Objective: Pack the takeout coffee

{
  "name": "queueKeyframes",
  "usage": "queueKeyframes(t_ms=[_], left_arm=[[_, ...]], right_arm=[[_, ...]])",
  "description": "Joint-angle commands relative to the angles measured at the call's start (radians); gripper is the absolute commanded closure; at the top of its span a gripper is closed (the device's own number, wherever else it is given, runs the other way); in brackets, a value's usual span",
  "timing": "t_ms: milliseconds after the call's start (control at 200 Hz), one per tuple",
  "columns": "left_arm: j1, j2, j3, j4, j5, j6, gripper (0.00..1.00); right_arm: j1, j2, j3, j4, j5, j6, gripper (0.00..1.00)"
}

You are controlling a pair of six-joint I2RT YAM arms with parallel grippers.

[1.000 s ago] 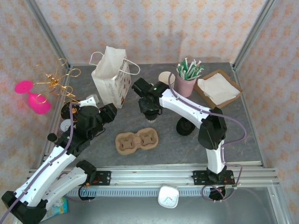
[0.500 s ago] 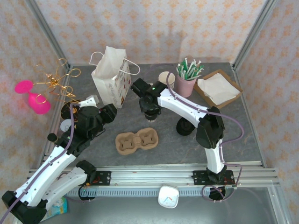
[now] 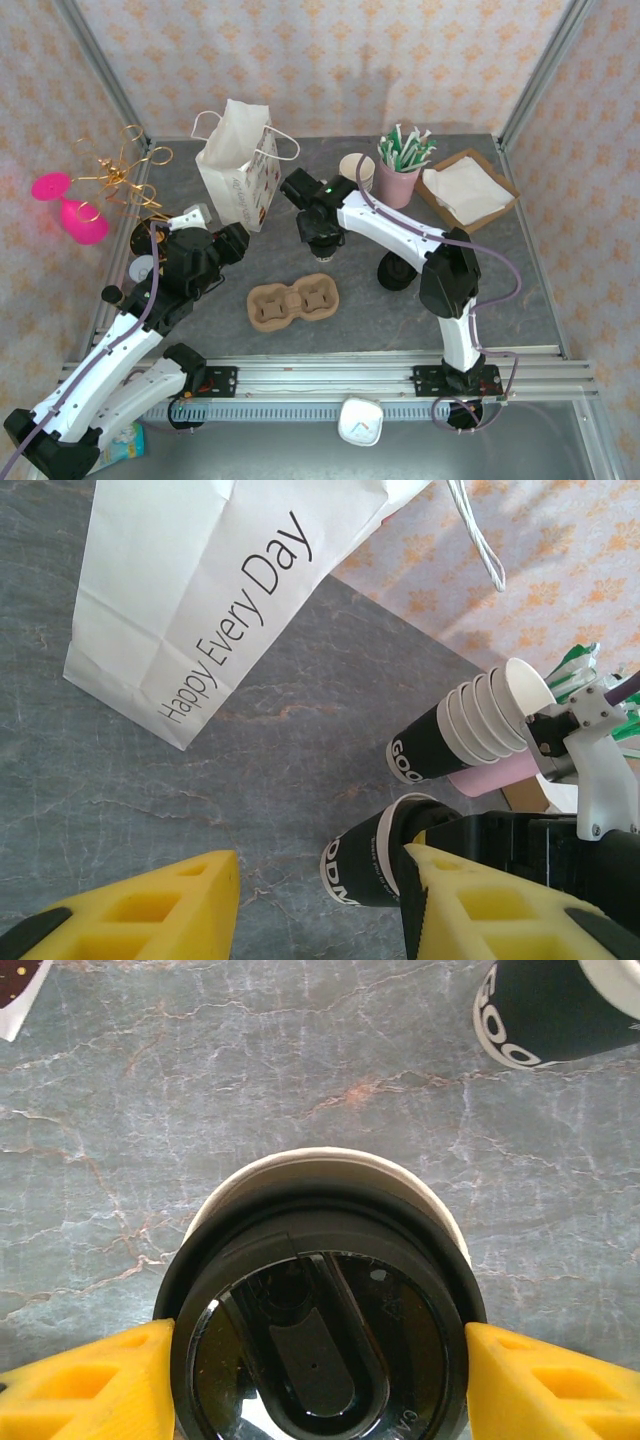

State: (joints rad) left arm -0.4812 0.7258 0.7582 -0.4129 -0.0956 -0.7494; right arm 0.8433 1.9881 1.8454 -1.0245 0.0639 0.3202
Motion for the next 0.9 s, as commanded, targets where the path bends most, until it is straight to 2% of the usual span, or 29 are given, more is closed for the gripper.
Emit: queueKeyframes(t_ms=[0,310,556,676,896], left_arm=[[0.009,-0.015,-0.008,-0.011,-0.030,0.022,0.53],[0.009,-0.014,-0.013,-0.007,-0.030,0.019,0.53],[0.010,-0.014,-0.016,-0.009,-0.037,0.019,0.53],[0.009,-0.011,-0.017,-0.006,-0.034,0.019,0.53],[0.010,-0.010,-0.020,-0.003,-0.033,0.019,0.53]], right_arm=[[-0.014,0.008,-0.026,0.003,0.005,0.008,0.33],[-0.032,0.013,-0.034,-0.009,0.020,0.016,0.32],[-0.032,-0.009,-0.138,0.056,-0.071,0.024,0.31],[-0.032,0.003,-0.152,0.044,-0.028,0.035,0.30],[-0.029,-0.009,-0.139,0.045,-0.029,0.043,0.28]])
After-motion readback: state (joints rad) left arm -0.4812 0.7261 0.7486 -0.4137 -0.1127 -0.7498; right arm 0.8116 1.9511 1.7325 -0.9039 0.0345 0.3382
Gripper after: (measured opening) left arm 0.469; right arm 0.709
